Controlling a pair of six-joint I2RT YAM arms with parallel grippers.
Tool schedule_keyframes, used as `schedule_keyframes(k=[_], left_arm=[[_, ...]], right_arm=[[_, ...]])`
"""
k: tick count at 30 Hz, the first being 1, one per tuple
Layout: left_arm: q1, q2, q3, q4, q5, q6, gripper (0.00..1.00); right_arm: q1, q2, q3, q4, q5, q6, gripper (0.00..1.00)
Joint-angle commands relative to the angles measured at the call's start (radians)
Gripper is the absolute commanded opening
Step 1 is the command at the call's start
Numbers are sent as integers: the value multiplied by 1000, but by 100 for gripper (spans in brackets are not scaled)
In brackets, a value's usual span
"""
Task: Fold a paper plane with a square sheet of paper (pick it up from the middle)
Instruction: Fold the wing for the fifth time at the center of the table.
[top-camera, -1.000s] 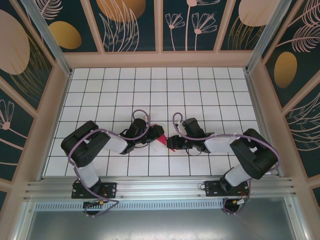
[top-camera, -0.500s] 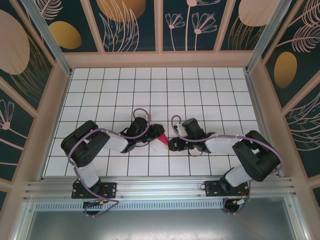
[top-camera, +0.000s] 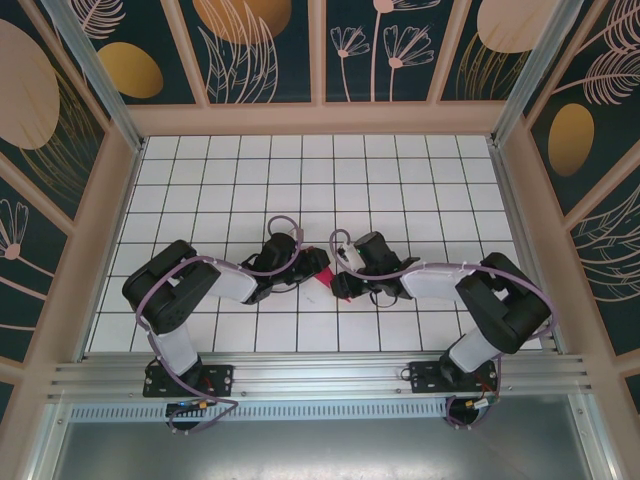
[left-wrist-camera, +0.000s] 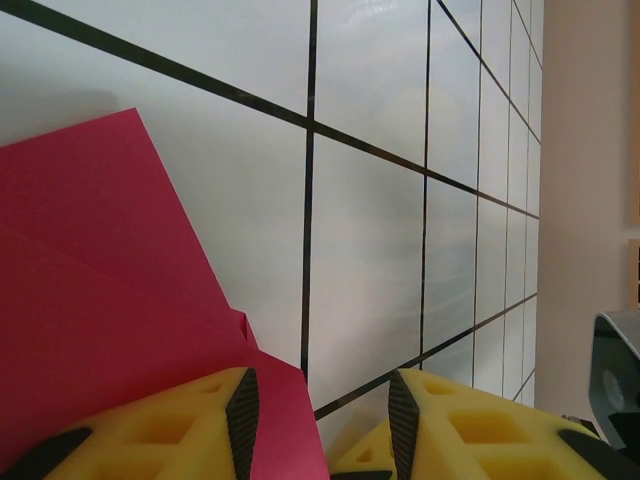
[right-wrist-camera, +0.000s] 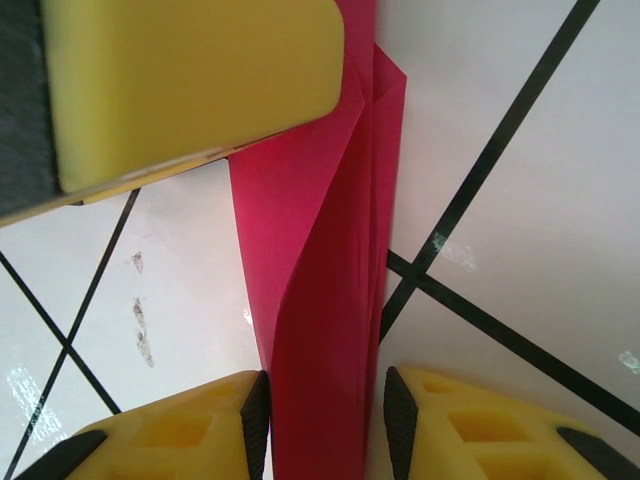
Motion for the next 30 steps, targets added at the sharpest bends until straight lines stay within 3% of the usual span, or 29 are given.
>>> schedule_keyframes(k=[1, 11, 16, 26, 30], left_arm=[[9, 16, 20, -19, 14, 23, 42], [15, 18, 23, -20, 21, 24, 41], [14, 20, 25, -20, 23, 23, 41], [14, 15, 28, -23, 26, 22, 41], [16, 7, 29, -23, 28, 28, 41]], right_arm=[[8, 19, 19, -23, 3, -33, 38], [19, 10, 28, -19, -35, -51, 42], [37, 25, 44, -44, 30, -71, 43], [42, 54, 48, -44, 72, -51, 29], [30, 58, 38, -27, 22, -31, 24]])
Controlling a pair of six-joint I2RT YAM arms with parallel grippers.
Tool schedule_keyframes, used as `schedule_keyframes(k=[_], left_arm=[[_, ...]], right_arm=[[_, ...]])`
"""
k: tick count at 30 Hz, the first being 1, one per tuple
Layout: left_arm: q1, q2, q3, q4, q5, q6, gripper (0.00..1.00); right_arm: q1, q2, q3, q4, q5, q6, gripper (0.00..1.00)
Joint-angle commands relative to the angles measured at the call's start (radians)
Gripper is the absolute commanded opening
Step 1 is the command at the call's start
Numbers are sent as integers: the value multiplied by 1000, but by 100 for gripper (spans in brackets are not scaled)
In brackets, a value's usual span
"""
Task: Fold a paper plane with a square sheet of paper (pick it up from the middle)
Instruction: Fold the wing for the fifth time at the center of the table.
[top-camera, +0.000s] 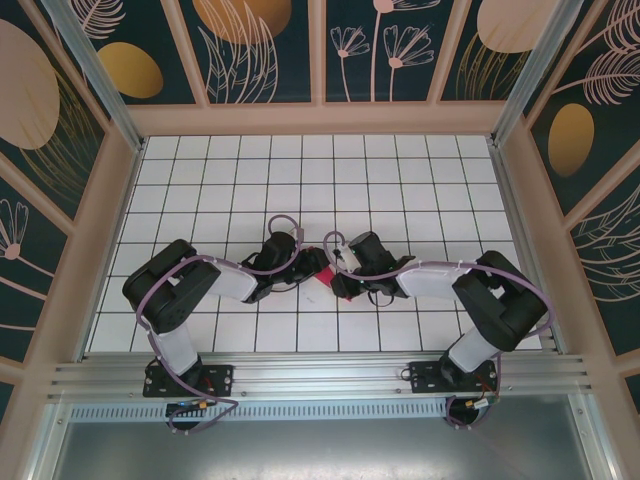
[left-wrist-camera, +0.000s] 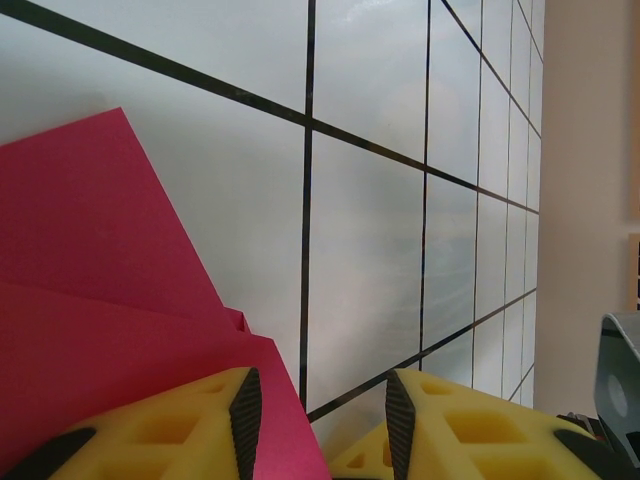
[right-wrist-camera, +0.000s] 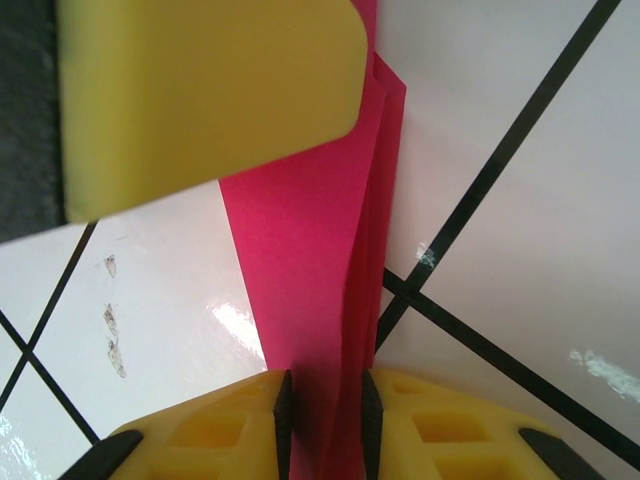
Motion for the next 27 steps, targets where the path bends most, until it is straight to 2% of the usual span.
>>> schedule_keyframes(k=[1, 10, 20, 27], left_arm=[[10, -1, 21, -13, 12, 21, 41], [14, -69, 41, -42, 28, 55, 45], [14, -149, 18, -45, 35, 63, 47], [12, -121, -23, 85, 112, 21, 46]], right_arm=[[-2, 37, 1, 16, -59, 16, 24], [-37, 40, -35, 92, -162, 89, 19], [-37, 84, -55, 110, -130, 170, 18], [-37, 91, -51, 98, -119, 187, 18]])
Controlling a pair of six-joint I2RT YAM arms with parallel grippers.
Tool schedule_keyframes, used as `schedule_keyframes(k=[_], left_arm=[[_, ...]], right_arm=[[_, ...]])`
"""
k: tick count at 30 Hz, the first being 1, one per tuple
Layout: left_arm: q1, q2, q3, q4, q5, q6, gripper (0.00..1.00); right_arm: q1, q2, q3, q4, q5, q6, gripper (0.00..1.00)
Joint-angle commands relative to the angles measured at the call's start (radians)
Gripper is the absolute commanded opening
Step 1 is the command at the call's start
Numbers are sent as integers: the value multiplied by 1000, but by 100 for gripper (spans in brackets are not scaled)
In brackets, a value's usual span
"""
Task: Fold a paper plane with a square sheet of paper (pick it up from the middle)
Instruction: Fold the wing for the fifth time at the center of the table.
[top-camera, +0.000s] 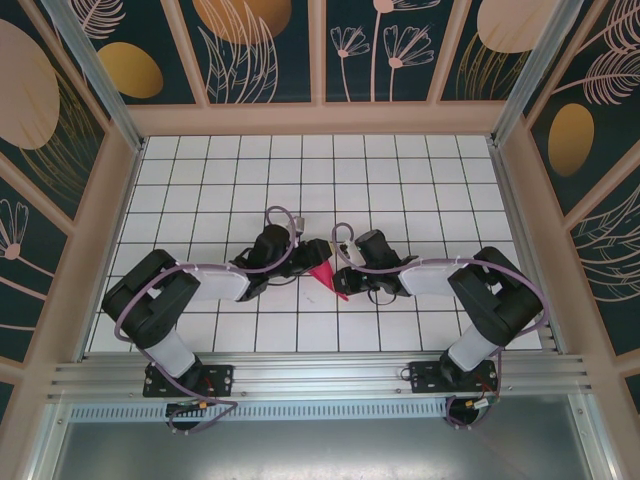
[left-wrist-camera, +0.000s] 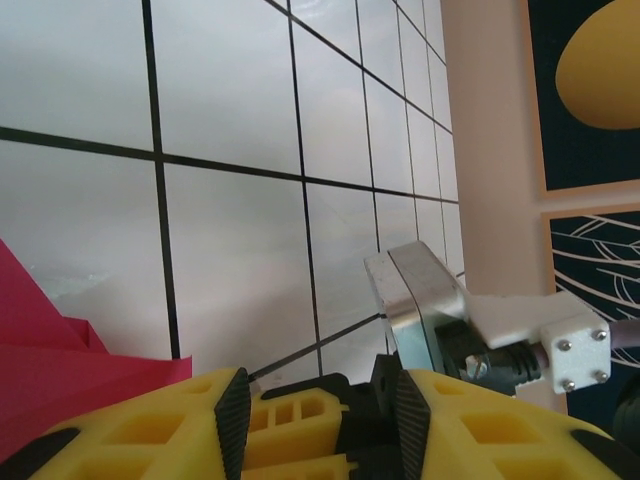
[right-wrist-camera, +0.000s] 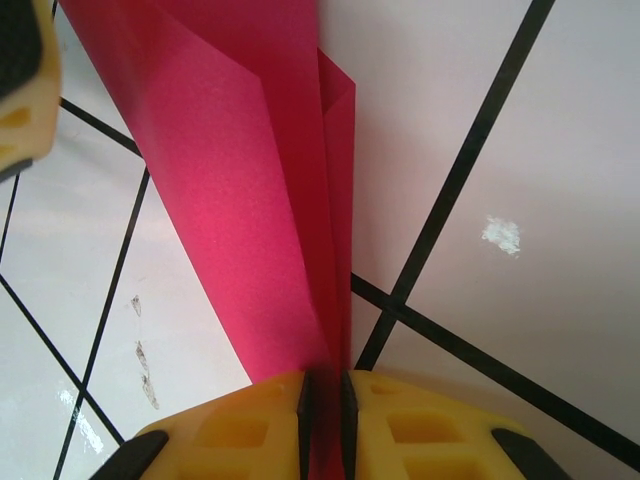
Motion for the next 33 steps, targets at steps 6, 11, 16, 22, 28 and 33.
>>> schedule_keyframes(k=[6, 11, 16, 22, 28, 33], left_arm=[[-4, 50, -37, 186, 91, -28, 46], [-4, 112, -43, 216, 52, -11, 46], [-5, 165, -22, 219, 10, 25, 45], [-5, 210, -22, 182, -16, 29, 44], [-4, 241, -16, 162, -12, 37, 44], [-4, 260, 12, 84, 1, 64, 43]], right_arm=[[14, 59, -22, 5, -13, 43, 19], [14, 58, -25, 12, -16, 57, 19], [14, 56, -31, 19, -22, 63, 20], [14, 52, -46, 27, -19, 67, 20], [14, 20, -57, 28, -27, 72, 24], [13, -74, -60, -21, 22, 75, 30]])
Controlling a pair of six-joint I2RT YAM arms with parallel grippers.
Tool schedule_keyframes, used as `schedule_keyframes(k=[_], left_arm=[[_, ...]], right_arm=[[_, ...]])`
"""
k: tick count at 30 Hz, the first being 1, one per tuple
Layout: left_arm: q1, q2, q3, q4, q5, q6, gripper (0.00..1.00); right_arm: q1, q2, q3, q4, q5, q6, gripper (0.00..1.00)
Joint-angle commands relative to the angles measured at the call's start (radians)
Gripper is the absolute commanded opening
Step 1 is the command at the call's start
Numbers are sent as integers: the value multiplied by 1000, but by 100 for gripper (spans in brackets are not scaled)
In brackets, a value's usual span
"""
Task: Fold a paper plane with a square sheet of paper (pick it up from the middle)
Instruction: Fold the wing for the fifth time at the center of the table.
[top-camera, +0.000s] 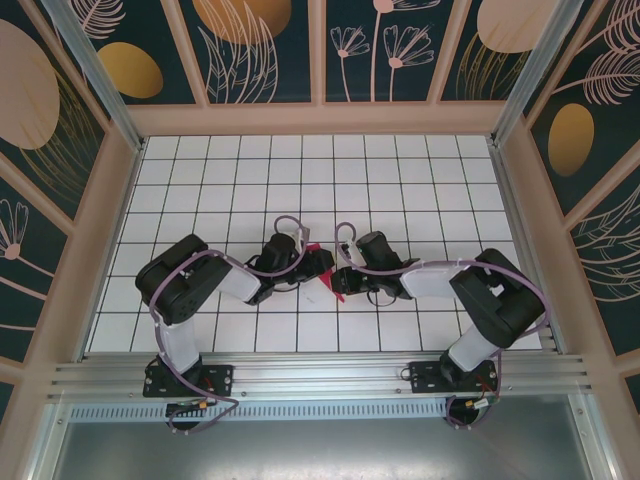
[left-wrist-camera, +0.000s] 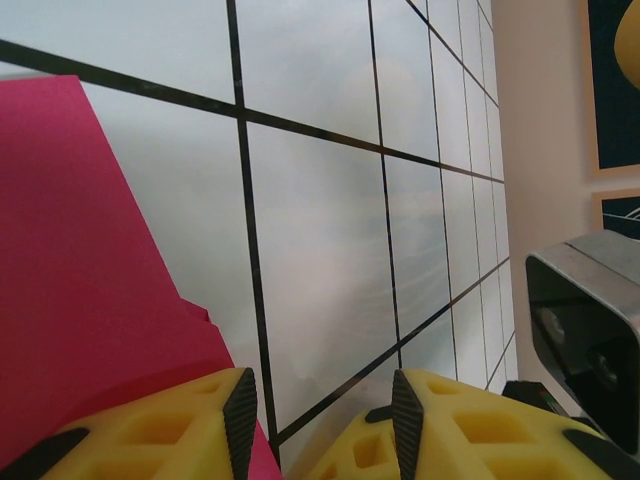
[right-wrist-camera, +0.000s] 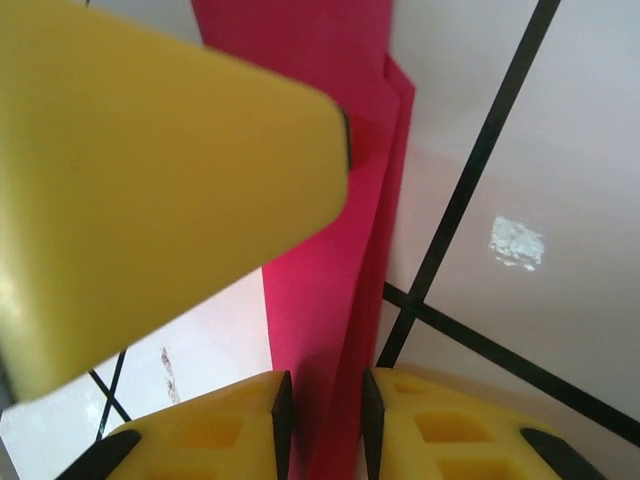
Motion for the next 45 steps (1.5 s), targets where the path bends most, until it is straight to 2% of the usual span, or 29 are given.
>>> schedule_keyframes(k=[1, 5, 7, 11, 14, 16, 25, 30, 36, 45], left_arm=[[-2, 48, 14, -99, -15, 41, 43], [-1, 66, 23, -113, 2, 42, 43], [-1, 73, 34, -126, 11, 47, 43], [-1, 71, 47, -152, 13, 61, 43], [-2, 71, 58, -170, 14, 70, 43], [-1, 74, 62, -176, 15, 72, 43], [-1, 77, 81, -204, 24, 83, 43], [-2, 70, 84, -218, 24, 88, 43], [-2, 71, 87, -222, 23, 90, 43], [-1, 69, 89, -237, 21, 97, 43]], right_arm=[[8, -73, -28, -77, 35, 18, 31], [2, -185, -34, -108, 63, 32, 34], [1, -224, -40, -102, 32, 34, 32], [2, -238, -46, -55, -98, 48, 19], [0, -203, -35, -35, -139, 62, 10], [-5, -169, -21, -34, -145, 64, 8], [-88, -24, 14, -25, -252, 50, 6], [-114, -18, 31, -39, -302, 46, 7], [-128, 45, 98, -105, -293, 26, 8], [-150, 102, 84, -121, -253, 12, 8]])
